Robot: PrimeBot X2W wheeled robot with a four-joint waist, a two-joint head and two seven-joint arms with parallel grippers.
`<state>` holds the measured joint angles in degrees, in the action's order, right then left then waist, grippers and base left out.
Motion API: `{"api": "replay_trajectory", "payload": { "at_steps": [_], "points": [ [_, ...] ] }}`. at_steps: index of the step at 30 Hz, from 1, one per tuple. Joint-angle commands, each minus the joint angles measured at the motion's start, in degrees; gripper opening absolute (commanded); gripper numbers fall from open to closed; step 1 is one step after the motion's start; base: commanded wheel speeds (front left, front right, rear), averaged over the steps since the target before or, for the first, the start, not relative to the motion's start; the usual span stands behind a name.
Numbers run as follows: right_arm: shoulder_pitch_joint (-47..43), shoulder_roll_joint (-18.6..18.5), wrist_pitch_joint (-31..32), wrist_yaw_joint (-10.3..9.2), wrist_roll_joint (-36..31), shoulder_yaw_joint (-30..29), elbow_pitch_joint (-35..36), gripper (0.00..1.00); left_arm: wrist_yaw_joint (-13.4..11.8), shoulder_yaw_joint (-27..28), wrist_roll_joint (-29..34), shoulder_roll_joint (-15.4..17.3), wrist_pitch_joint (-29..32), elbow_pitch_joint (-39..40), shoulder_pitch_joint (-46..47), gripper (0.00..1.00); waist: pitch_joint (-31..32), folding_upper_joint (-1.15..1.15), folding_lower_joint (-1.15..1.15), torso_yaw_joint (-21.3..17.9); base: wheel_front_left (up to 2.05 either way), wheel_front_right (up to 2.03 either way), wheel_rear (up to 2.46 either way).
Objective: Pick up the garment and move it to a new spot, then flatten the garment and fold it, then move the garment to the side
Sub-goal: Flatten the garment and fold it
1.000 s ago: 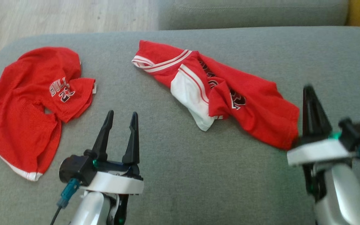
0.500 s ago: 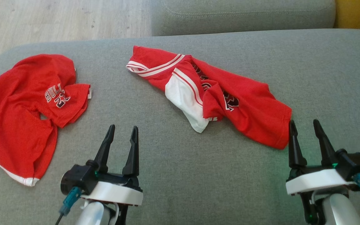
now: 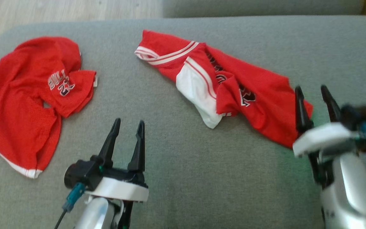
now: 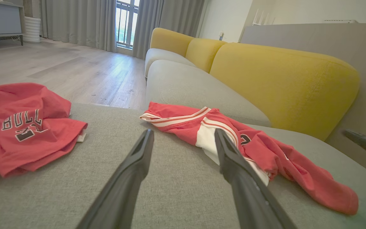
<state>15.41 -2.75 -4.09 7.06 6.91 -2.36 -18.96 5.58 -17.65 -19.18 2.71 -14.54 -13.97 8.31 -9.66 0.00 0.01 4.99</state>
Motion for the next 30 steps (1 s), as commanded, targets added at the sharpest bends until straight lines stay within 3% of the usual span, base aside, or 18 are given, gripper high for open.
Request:
{"api": "replay_trajectory", "payload": {
  "at_steps": [1,6,11,23,25,30],
  "points": [
    [4.82,-0.13,3.16,0.43,-1.53,0.95,0.13,1.00,0.19,1.17,-0.07,0.17,-0.46,2.11,2.97,1.00,-1.72,0.00,-0.01,1.21,0.00,0.00,0.00],
    [12.70,-1.73,13.54,0.43,-0.85,0.47,-6.60,1.00,0.18,-0.11,-0.87,0.17,-0.46,2.06,4.51,1.00,-3.82,0.00,-0.01,3.18,0.00,0.00,0.00],
    [17.68,-4.80,20.14,0.43,-0.72,0.05,-13.41,1.00,-0.24,-1.11,-1.88,0.17,-0.46,2.11,5.41,1.00,-5.20,0.00,-0.01,5.14,0.00,0.00,0.00],
    [22.22,-7.73,27.88,0.43,3.71,4.93,-22.80,0.99,-0.55,-1.86,-2.58,0.17,-0.46,2.15,6.35,1.00,-6.63,0.00,-0.01,7.36,0.00,0.00,0.00],
    [22.49,-8.29,28.26,0.43,4.55,6.41,-23.20,0.00,-0.58,-1.85,-2.59,0.17,-0.46,2.16,6.41,1.00,-6.66,0.00,-0.01,7.44,0.00,0.00,0.00],
    [23.94,-10.64,25.53,0.43,6.10,8.21,-22.54,0.00,-0.68,-1.91,-2.58,0.17,-0.46,2.19,6.35,1.00,-6.49,0.00,-0.01,7.29,0.00,0.00,0.00]
  ]
}}
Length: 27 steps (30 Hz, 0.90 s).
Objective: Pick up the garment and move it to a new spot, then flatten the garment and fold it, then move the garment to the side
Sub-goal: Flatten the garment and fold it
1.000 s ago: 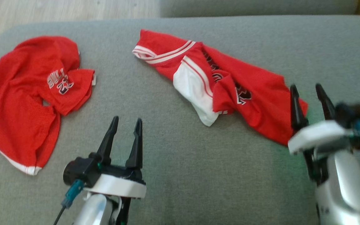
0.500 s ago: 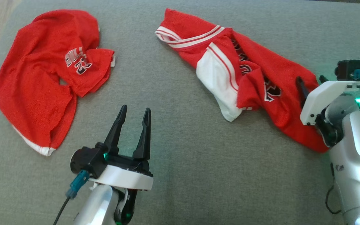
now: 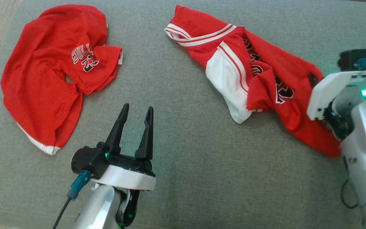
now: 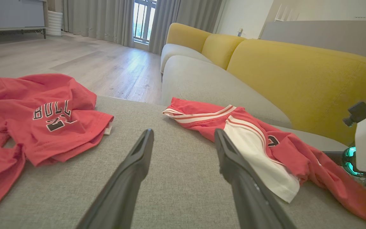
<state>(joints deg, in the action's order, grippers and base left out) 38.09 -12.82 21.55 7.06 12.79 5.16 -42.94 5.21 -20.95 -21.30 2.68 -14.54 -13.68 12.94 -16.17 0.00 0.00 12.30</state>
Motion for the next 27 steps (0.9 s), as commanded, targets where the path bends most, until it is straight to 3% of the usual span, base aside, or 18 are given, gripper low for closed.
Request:
{"api": "replay_trajectory", "payload": {
  "at_steps": [1,8,19,20,21,27],
  "points": [
    [1.72,-1.12,-1.03,0.43,0.17,0.86,1.66,0.00,-0.33,1.34,-0.46,0.20,-0.46,1.90,1.70,1.00,0.08,0.00,0.00,-0.06,0.00,0.00,0.00],
    [7.10,-5.69,-7.96,0.43,-3.06,-0.16,2.28,0.00,-0.31,0.82,-0.45,0.20,-0.46,2.09,1.94,1.00,-0.01,0.00,0.00,-0.12,0.00,0.00,0.00],
    [19.35,-11.30,-18.57,0.43,-16.46,-2.42,-3.68,0.00,-0.20,-0.18,-1.00,0.20,-0.46,2.42,3.31,1.00,-1.86,0.00,0.00,1.33,0.00,0.00,0.00],
    [20.09,-11.14,-19.57,0.43,-17.72,-2.78,-4.41,0.54,-0.21,-0.16,-1.04,0.20,-0.46,2.43,3.35,1.00,-1.93,0.00,0.00,1.40,0.00,0.00,0.00],
    [20.67,-10.55,-20.13,0.43,-18.30,-3.55,-5.36,1.00,-0.23,-0.08,-1.02,0.20,-0.46,2.38,3.34,1.00,-1.92,0.00,0.00,1.38,0.00,0.00,0.00],
    [21.74,-7.26,-24.83,0.43,-19.47,-4.38,-9.56,1.00,-0.47,1.34,-0.64,0.20,-0.46,2.03,2.97,1.00,-0.74,0.00,0.00,-0.08,0.00,0.00,0.00]
  ]
}}
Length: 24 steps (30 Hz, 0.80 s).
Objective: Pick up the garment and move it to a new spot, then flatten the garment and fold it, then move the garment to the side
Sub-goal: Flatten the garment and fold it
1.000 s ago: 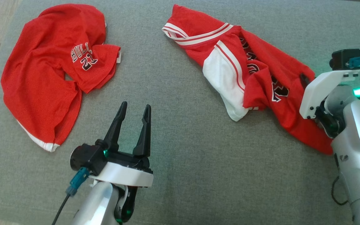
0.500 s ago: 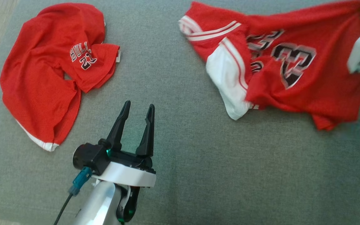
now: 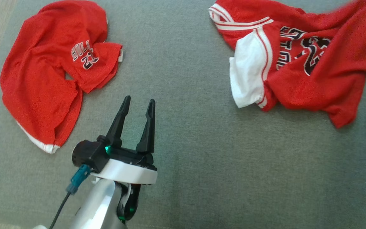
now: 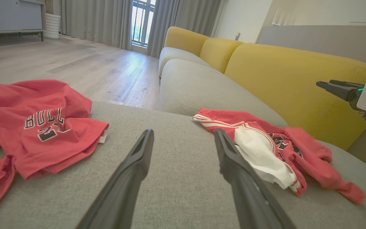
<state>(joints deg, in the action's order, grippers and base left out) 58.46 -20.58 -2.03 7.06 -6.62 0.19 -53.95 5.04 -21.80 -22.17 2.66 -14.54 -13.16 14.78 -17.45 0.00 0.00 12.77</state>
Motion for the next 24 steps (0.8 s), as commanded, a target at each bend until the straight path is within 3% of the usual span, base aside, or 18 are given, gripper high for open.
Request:
{"api": "replay_trajectory", "payload": {
  "at_steps": [1,6,12,17,24],
  "points": [
    [1.15,0.99,-2.45,0.43,0.26,0.76,1.07,1.00,-0.29,2.40,0.28,0.21,-0.46,1.53,1.12,1.00,0.96,0.00,0.00,-0.91,0.00,0.00,0.00],
    [-0.46,3.70,-7.17,0.43,3.04,1.67,0.95,1.00,-0.40,3.59,0.60,0.21,-0.46,1.75,0.56,1.00,2.98,0.00,0.00,-3.02,0.00,0.00,0.00],
    [-7.12,7.98,-11.49,0.43,6.94,5.77,6.01,1.00,-0.28,4.99,1.53,0.21,-0.46,2.08,-0.98,1.00,6.53,0.00,0.00,-6.28,0.00,0.00,0.00],
    [-20.75,12.28,-12.49,0.43,11.93,6.44,16.33,1.00,-0.51,5.93,1.98,0.21,-0.46,2.55,-2.89,1.00,9.70,0.00,0.00,-8.68,0.00,0.00,0.00],
    [-39.46,16.49,-12.73,0.43,13.04,3.50,28.59,1.00,-0.51,6.66,2.19,0.21,-0.46,2.81,-4.72,1.00,11.56,0.00,0.00,-10.27,0.00,0.00,0.00]
  ]
}}
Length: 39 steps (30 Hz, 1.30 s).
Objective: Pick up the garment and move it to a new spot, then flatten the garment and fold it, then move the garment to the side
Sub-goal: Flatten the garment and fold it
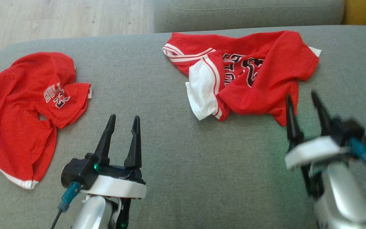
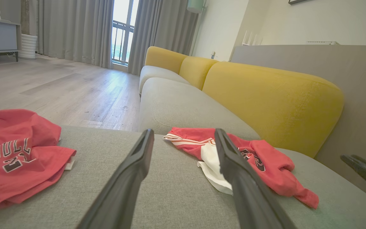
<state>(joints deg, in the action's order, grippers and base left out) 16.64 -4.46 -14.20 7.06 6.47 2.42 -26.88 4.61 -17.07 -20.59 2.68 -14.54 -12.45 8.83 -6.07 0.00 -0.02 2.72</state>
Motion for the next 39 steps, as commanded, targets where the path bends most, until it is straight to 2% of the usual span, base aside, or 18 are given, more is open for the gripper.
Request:
{"api": "replay_trajectory", "payload": {
  "at_steps": [1,7,18,25,34,39],
  "points": [
    [0.12,0.76,-0.56,0.43,0.12,0.69,2.75,1.00,-0.02,2.04,0.70,0.20,-0.46,2.05,1.10,1.00,0.23,0.00,0.02,-0.36,0.00,0.00,0.00],
    [-7.45,1.53,-0.14,0.43,2.49,-0.36,8.16,1.00,0.33,2.71,1.17,0.20,-0.46,1.32,0.77,1.00,0.25,0.00,0.02,-1.03,0.00,0.00,0.00],
    [-7.73,1.57,0.96,0.43,4.24,-0.56,13.01,1.00,1.21,1.50,4.13,0.73,-0.45,-0.76,3.94,1.00,-2.94,0.00,0.02,-1.93,0.00,0.00,0.00],
    [-6.16,1.57,0.92,0.43,4.08,0.00,14.87,1.00,2.01,-2.74,6.89,1.76,5.05,-7.20,15.47,1.00,-8.20,0.00,0.02,-4.06,0.00,0.00,0.00],
    [-4.15,1.57,0.73,0.43,4.36,1.82,16.87,1.00,2.62,-6.80,3.64,0.71,14.23,-17.81,30.69,1.00,-12.93,0.00,0.02,-7.53,0.00,0.00,0.00],
    [-3.18,1.57,0.57,0.43,4.74,3.08,17.76,1.00,2.67,-8.23,3.17,0.52,16.30,-25.25,37.55,1.00,-15.50,0.00,0.02,-9.59,0.00,0.00,0.00]
  ]
}}
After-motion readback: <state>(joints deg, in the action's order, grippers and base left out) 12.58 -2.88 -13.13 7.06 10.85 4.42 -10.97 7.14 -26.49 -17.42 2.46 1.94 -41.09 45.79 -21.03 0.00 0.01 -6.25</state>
